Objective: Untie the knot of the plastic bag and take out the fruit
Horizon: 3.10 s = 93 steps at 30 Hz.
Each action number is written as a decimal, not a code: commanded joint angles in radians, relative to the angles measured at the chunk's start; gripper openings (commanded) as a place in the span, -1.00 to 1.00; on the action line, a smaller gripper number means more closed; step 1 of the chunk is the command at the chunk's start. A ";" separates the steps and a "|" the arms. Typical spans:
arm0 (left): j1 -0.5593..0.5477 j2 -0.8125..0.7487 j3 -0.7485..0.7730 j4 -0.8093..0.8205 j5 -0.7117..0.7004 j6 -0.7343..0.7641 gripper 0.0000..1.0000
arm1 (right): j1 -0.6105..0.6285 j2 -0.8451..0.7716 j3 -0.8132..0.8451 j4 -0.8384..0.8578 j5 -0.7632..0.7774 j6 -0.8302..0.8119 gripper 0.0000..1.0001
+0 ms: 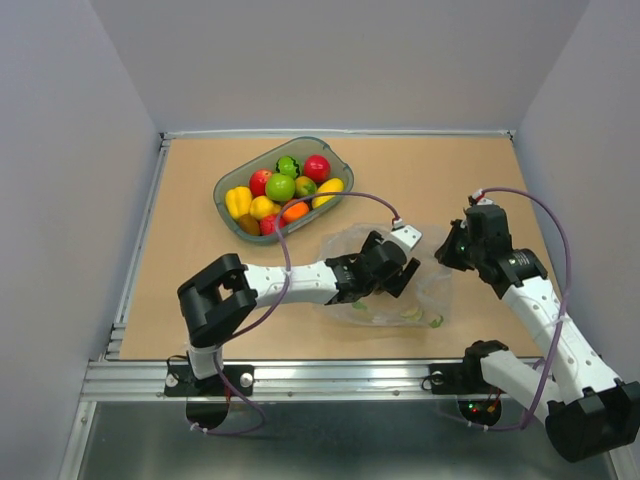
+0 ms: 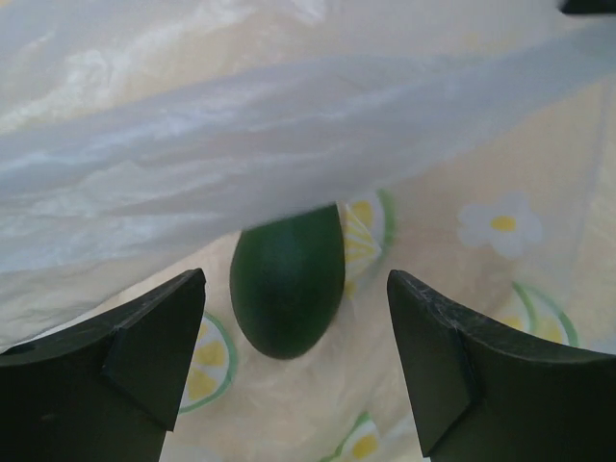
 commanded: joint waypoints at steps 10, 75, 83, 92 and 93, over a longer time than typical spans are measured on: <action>0.057 0.157 0.154 -0.053 0.095 0.031 0.72 | -0.001 -0.045 0.024 0.010 -0.025 -0.016 -0.99; 0.787 -0.325 -0.139 -0.143 0.097 -0.043 0.50 | -0.001 -0.102 0.071 -0.056 0.125 0.033 -0.99; 0.809 -0.352 -0.150 -0.154 0.091 -0.075 0.70 | -0.002 -0.108 0.074 -0.072 0.133 0.030 -0.98; 0.810 -0.498 -0.140 -0.217 0.060 -0.088 0.73 | -0.001 -0.027 0.142 -0.070 0.228 0.011 -0.98; 0.809 -0.539 -0.127 -0.241 0.042 -0.083 0.73 | -0.001 0.010 0.177 -0.072 0.266 0.009 -0.99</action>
